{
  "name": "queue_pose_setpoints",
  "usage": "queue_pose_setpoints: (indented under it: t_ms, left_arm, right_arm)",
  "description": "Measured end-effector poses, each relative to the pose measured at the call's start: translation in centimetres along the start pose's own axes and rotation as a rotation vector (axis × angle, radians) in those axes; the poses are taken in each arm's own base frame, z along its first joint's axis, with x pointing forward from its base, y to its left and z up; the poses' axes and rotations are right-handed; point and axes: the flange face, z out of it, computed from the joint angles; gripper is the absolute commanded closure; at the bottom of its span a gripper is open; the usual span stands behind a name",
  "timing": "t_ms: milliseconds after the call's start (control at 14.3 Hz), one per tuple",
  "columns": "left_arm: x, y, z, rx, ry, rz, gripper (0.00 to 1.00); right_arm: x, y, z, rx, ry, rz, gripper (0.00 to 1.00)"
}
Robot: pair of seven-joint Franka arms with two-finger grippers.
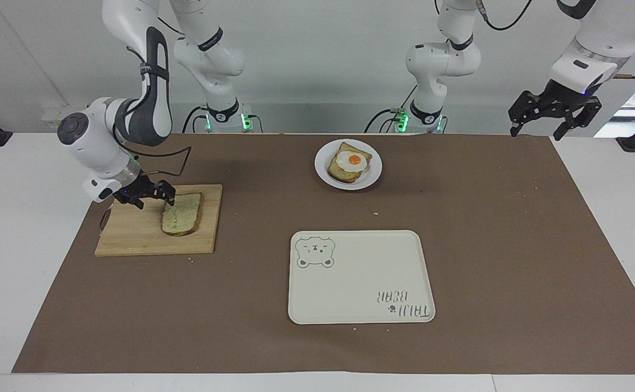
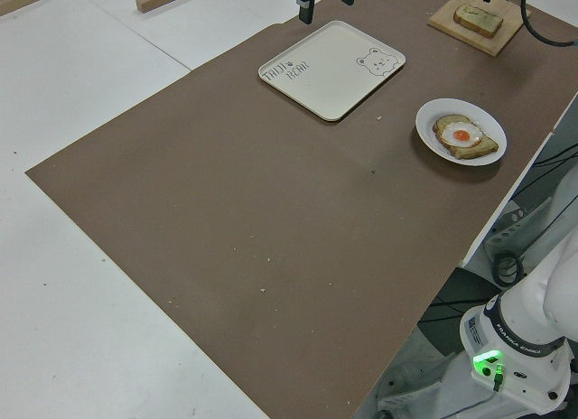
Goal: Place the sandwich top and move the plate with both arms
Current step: 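Reach the right gripper to the bread slice on the cutting board, then grasp the bread slice edge with the right gripper and lift it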
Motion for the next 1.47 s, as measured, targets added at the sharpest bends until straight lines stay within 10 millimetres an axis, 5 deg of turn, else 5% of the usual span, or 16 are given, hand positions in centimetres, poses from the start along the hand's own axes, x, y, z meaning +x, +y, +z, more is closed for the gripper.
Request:
queue_pose_setpoints:
  t_ms: [420, 560, 981, 1471]
  left_arm:
    - [0.0, 0.0, 0.0, 0.000, 0.000, 0.000, 0.00]
    - [0.0, 0.0, 0.0, 0.000, 0.000, 0.000, 0.00]
    - [0.0, 0.0, 0.0, 0.000, 0.000, 0.000, 0.00]
    - [-0.2, 0.0, 0.2, -0.003, -0.018, 0.000, 0.00]
  right_arm:
    - [-1.0, -0.3, 2.8, 0.008, -0.021, 0.003, 0.64]
    - [-1.2, -0.3, 3.2, 0.010, -0.022, 0.005, 1.00]
    - [-0.9, -0.3, 2.7, 0.023, -0.024, -0.010, 1.00]
    - [1.0, -0.5, -3.8, 0.199, -0.012, 0.061, 1.00]
